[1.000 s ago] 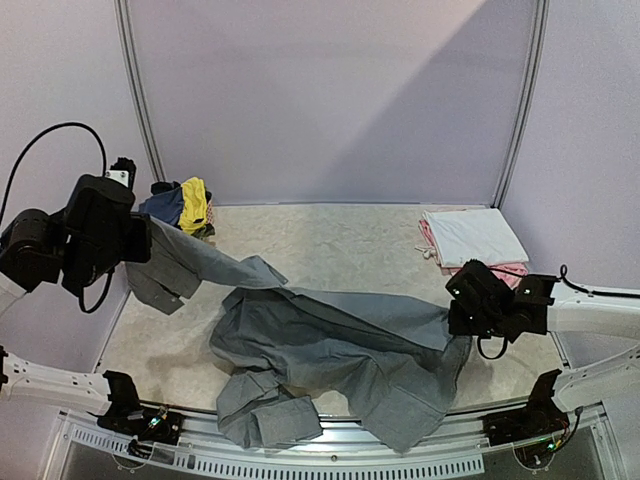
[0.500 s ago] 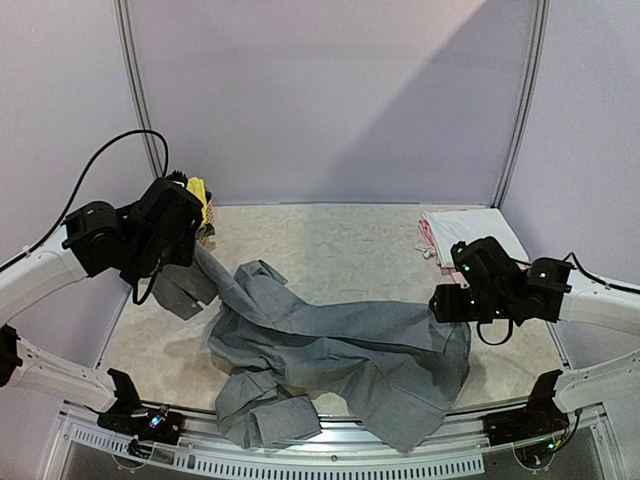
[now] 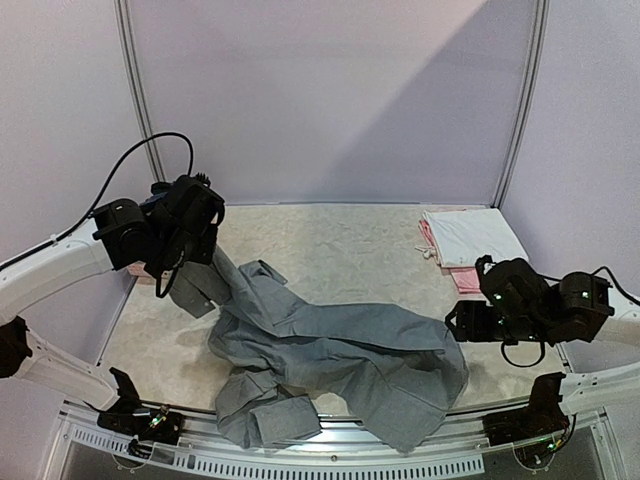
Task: Fold and stack the mixed laundry pile
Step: Pick up the crumpled shirt from the center of the board.
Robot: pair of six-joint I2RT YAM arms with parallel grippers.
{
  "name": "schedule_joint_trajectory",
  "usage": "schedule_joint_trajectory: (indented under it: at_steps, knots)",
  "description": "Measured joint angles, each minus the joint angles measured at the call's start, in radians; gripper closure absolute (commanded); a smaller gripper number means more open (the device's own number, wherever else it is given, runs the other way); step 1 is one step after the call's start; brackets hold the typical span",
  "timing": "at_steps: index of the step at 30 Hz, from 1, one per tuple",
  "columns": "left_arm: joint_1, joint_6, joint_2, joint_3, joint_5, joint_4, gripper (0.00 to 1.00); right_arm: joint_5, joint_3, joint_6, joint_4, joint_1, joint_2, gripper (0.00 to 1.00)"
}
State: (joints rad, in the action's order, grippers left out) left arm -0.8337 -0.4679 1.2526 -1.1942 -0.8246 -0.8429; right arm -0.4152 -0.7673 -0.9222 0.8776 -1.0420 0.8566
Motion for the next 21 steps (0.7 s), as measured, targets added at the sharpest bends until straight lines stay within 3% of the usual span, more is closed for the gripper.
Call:
schedule_joint_trajectory:
  at_steps: [4,9,15,21]
  knots:
    - [0.002,0.006,0.009,-0.002,0.008,0.014,1.00,0.050,0.084,-0.005,-0.107,-0.005,0.061,0.44]
    - [0.003,0.011,0.017,-0.002,0.015,0.019,1.00,0.090,0.182,-0.034,-0.240,-0.005,0.149,0.45]
    - [0.004,0.012,0.018,-0.002,0.027,0.019,1.00,0.082,0.189,-0.046,-0.317,-0.005,0.255,0.51]
    - [0.006,0.012,0.018,0.000,0.030,0.019,1.00,0.042,0.170,-0.045,-0.324,-0.005,0.300,0.64]
